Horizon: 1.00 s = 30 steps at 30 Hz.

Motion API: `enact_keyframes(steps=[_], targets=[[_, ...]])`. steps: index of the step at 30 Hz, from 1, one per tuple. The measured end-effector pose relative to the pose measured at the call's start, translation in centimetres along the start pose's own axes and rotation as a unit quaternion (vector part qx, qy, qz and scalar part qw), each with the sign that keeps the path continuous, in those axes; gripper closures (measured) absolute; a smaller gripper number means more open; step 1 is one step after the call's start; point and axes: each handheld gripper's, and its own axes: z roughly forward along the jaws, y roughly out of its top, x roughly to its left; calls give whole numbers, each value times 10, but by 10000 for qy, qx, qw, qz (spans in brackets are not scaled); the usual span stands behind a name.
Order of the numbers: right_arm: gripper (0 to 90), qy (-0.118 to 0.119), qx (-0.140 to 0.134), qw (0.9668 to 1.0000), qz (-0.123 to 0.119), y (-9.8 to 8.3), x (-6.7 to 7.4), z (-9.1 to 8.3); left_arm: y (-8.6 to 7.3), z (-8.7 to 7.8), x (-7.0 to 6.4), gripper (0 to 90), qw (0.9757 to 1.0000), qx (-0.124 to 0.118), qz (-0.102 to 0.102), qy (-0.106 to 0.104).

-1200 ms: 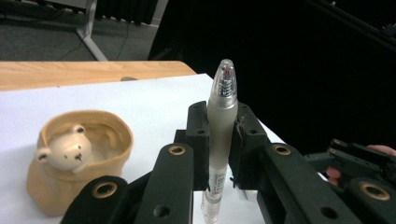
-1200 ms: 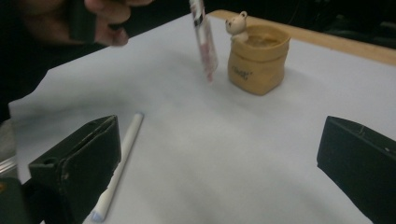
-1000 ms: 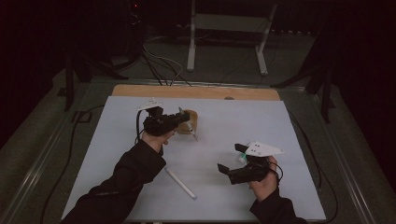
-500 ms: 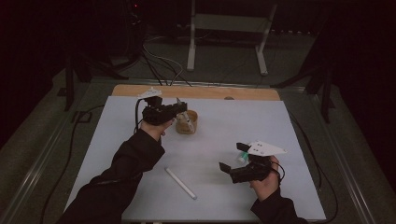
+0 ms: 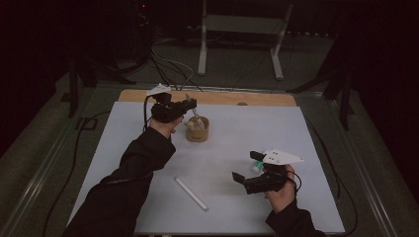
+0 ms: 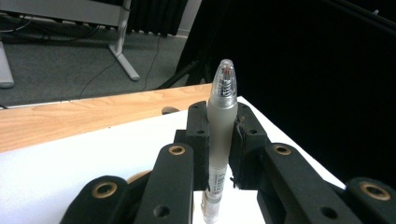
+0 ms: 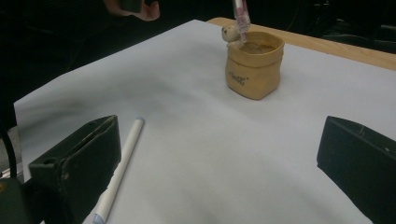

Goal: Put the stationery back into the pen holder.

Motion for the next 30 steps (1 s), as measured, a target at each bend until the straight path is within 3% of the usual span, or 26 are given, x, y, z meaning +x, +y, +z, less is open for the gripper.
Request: enact_keyframes(steps=[8, 15, 30], targets=[[0, 22, -13, 10000, 10, 0, -1, -1, -7, 16, 9, 804, 9998, 62, 105, 171], [0, 19, -46, 10000, 39, 2, -2, -2, -15, 27, 15, 802, 9996, 145, 68, 220], [0, 76, -111, 9998, 109, 8, -7, -7, -29, 37, 21, 799, 9984, 294, 156, 462]])
